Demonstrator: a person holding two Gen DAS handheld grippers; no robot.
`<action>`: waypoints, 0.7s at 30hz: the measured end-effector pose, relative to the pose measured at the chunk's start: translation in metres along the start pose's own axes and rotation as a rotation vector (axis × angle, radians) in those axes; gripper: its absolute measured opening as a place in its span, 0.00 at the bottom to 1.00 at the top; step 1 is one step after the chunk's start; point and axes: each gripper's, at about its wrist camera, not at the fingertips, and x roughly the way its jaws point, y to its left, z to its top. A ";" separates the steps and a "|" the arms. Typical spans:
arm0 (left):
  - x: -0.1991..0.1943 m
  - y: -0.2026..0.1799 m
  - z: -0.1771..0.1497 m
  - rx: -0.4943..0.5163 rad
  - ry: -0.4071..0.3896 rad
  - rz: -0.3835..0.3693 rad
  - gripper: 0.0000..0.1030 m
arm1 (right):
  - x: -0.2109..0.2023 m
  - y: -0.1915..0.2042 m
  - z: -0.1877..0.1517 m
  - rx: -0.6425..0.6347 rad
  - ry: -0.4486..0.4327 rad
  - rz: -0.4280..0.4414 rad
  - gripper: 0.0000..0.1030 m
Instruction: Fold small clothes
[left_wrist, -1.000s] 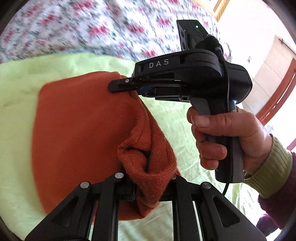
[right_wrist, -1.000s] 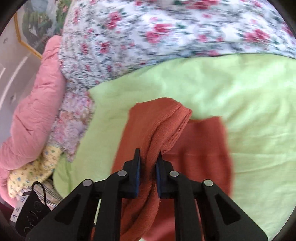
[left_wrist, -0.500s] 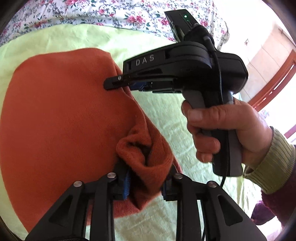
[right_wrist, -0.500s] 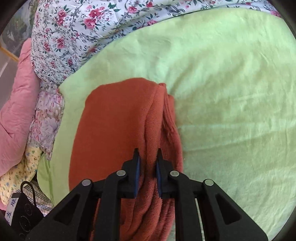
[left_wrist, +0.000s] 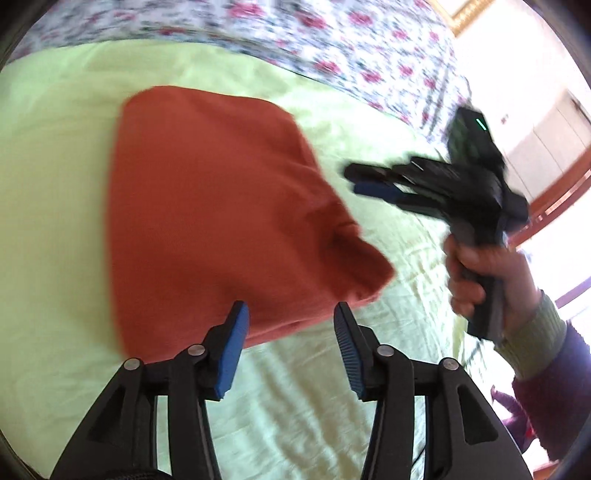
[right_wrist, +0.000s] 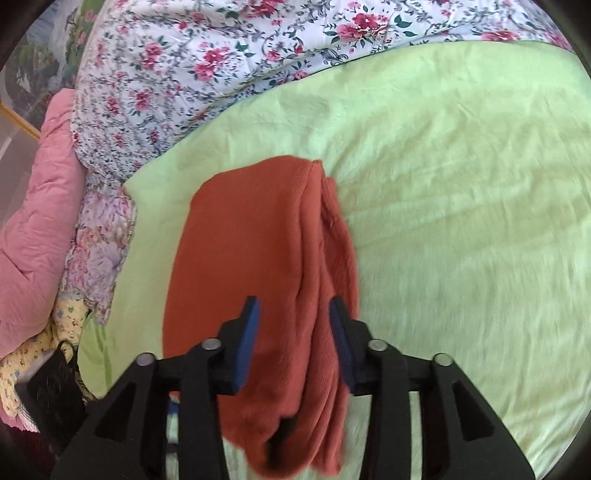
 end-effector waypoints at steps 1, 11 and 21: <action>-0.005 0.008 -0.001 -0.015 -0.008 0.010 0.48 | -0.003 0.001 -0.006 0.005 -0.003 0.000 0.45; -0.028 0.074 0.012 -0.172 -0.053 0.075 0.58 | 0.004 -0.006 -0.025 0.084 0.008 0.002 0.55; -0.001 0.101 0.043 -0.269 -0.026 0.034 0.70 | 0.021 -0.012 -0.016 0.102 0.033 0.022 0.65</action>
